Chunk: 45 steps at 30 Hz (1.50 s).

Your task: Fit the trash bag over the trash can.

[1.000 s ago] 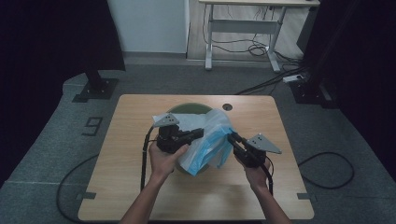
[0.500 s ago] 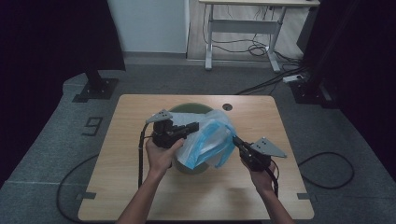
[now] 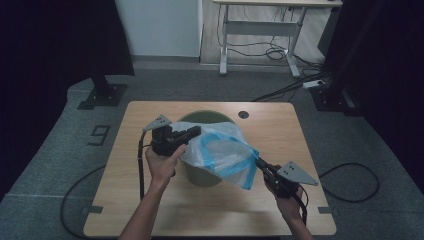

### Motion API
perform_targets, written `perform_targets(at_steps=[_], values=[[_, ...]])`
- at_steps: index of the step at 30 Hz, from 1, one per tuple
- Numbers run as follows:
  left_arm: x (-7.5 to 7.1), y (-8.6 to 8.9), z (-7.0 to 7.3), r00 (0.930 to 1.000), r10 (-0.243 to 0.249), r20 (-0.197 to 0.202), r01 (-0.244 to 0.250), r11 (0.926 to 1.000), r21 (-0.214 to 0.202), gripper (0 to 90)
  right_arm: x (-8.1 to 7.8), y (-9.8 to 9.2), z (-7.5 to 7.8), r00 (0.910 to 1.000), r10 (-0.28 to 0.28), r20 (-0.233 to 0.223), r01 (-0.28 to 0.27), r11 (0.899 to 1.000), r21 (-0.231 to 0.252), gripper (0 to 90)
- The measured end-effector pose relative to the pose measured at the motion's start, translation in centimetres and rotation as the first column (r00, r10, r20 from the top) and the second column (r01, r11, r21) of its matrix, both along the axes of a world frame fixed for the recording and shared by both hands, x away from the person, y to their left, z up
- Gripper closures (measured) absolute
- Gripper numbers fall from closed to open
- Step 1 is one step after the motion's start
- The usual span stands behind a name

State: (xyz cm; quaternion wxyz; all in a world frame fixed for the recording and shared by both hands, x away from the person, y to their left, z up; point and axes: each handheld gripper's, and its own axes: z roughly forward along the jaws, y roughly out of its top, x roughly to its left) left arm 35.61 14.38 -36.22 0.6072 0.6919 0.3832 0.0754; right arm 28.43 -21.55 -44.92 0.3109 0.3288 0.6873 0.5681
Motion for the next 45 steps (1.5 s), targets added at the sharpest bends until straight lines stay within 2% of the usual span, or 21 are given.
perform_targets(at_steps=[5, 11, 15, 18, 21, 23, 26, 28, 30, 33, 35, 38, 39, 43, 45], values=[[0.0, 1.5, -0.2, 0.9998, 0.02, -0.003, -0.021, 0.9993, -0.032, 89.8, -1.2, -0.3, -0.6, 1.0, 0.005, 0.004, -0.005, 1.0, -0.01, 88.7], [-0.4, 2.8, 0.0, 0.999, 0.043, 0.009, -0.043, 0.9978, -0.051, 89.8, -2.0, -0.4, -1.4, 0.9995, 0.03, -0.007, -0.03, 0.999, -0.019, 88.8], [-0.6, 3.8, 0.0, 0.9984, 0.057, 0.008, -0.056, 0.9962, -0.067, 89.8, -2.7, 0.1, -2.7, 0.9971, 0.062, -0.044, -0.063, 0.997, -0.038, 88.8], [-0.8, 4.3, -0.1, 0.9978, 0.066, 0.008, -0.065, 0.9946, -0.081, 89.8, -3.2, 0.4, -4.0, 0.9923, 0.09, -0.085, -0.093, 0.995, -0.031, 88.8], [-0.9, 4.9, 0.1, 0.9975, 0.07, 0.009, -0.068, 0.992, -0.106, 89.8, -3.3, 0.7, -4.9, 0.9876, 0.101, -0.12, -0.108, 0.993, -0.053, 88.8], [-1.0, 5.0, 0.2, 0.9978, 0.066, 0.009, -0.065, 0.9924, -0.104, 89.8, -3.4, 0.7, -5.2, 0.9866, 0.091, -0.135, -0.102, 0.992, -0.074, 88.8], [-1.1, 4.8, 0.1, 0.9983, 0.056, 0.011, -0.055, 0.9941, -0.093, 89.8, -3.2, -0.3, -4.6, 0.9917, 0.06, -0.114, -0.067, 0.996, -0.06, 87.3], [-1.1, 4.4, 0.0, 0.9988, 0.048, 0.008, -0.047, 0.995, -0.088, 89.8, -2.9, -1.2, -3.5, 0.9952, 0.039, -0.089, -0.042, 0.999, -0.028, 81.6], [-1.0, 4.1, 0.0, 0.9991, 0.042, 0.006, -0.041, 0.9957, -0.084, 89.8, -2.2, -1.9, -2.1, 0.9977, 0.03, -0.061, -0.031, 0.999, -0.009, 80.2], [-1.0, 3.7, -0.1, 0.9992, 0.039, 0.005, -0.038, 0.9966, -0.073, 89.8, -1.2, -2.1, -0.5, 0.9997, 0.015, -0.017, -0.016, 1.0, -0.027, 79.1], [-1.0, 3.5, -0.1, 0.9992, 0.039, 0.002, -0.039, 0.9971, -0.066, 89.8, -0.3, -2.0, 0.4, 0.9994, 0.035, -0.003, -0.035, 0.999, -0.031, 77.6], [-1.0, 3.2, -0.2, 0.9995, 0.033, 0.002, -0.032, 0.998, -0.054, 89.8, 0.4, -1.4, 1.3, 0.997, 0.077, 0.005, -0.077, 0.997, -0.012, 74.9], [-1.1, 3.0, -0.2, 0.9997, 0.025, 0.002, -0.025, 0.9983, -0.052, 89.8, 0.3, -1.1, 1.5, 0.9955, 0.095, 0.002, -0.095, 0.995, -0.008, 73.3], [-1.3, 2.5, -0.2, 0.9999, 0.012, 0.005, -0.011, 0.9989, -0.045, 89.8, -0.5, 0.7, 1.4, 0.9892, 0.146, 0.004, -0.146, 0.988, -0.043, 67.2], [-1.4, 2.3, -0.2, 1.0, 0.005, 0.005, -0.005, 0.9992, -0.04, 89.8, -0.5, 1.3, 1.1, 0.9893, 0.146, -0.002, -0.146, 0.988, -0.048, 61.3]])
